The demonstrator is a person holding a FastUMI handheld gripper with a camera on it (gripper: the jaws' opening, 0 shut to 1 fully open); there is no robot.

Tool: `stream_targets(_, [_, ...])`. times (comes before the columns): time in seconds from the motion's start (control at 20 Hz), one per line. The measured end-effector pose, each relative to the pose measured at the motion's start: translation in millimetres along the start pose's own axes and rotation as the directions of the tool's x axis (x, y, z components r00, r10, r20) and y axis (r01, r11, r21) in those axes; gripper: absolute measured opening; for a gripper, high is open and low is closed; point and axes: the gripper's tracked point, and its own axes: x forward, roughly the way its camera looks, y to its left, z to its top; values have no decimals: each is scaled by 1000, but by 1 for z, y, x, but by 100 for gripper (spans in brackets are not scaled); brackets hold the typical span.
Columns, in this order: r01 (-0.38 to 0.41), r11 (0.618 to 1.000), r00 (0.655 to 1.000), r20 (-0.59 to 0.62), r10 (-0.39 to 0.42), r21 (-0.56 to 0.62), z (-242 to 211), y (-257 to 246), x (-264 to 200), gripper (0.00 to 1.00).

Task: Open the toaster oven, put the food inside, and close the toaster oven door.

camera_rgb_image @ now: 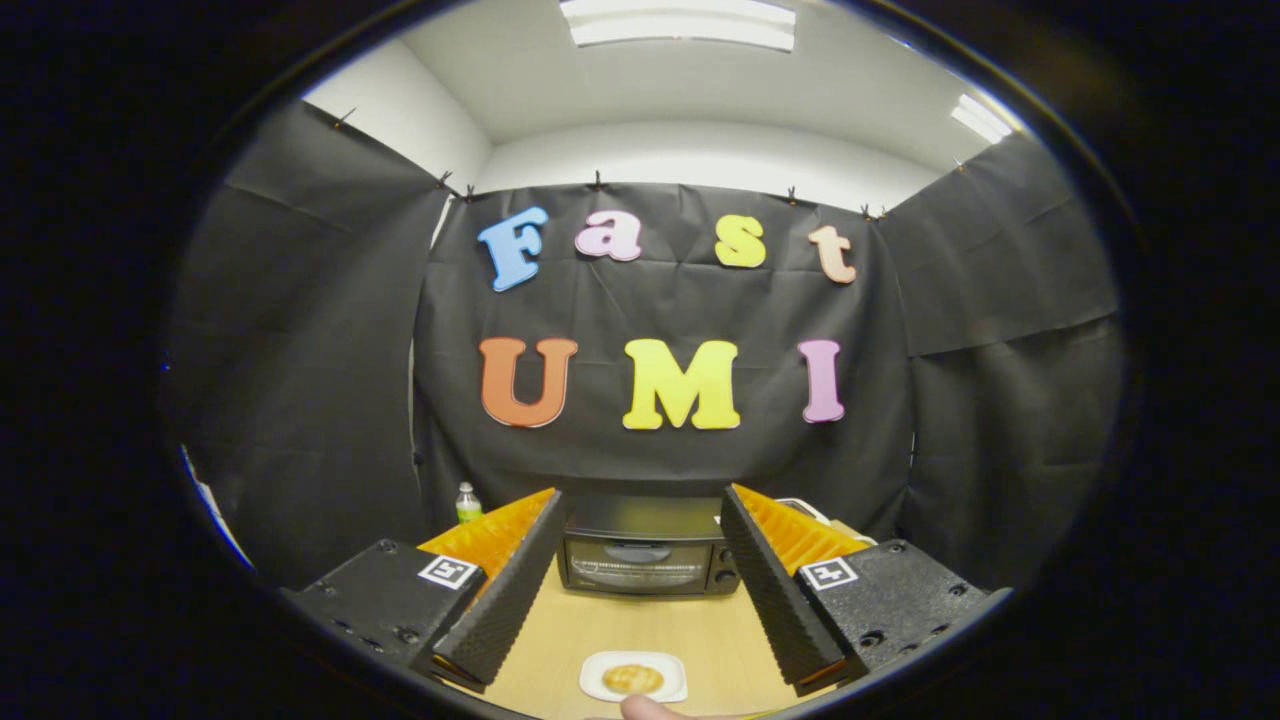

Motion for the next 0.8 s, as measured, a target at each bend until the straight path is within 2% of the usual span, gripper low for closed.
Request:
stream_targets(0.3, [43, 999, 999, 19, -43, -8, -22, -23, 15, 100])
stream_targets(0.5, [28, 999, 998, 56, -27, -22, -42, -28, 35, 100])
stream_targets(0.8, [-15, 996, 1000, -1, 15, -93, -101, -13, 100, 100])
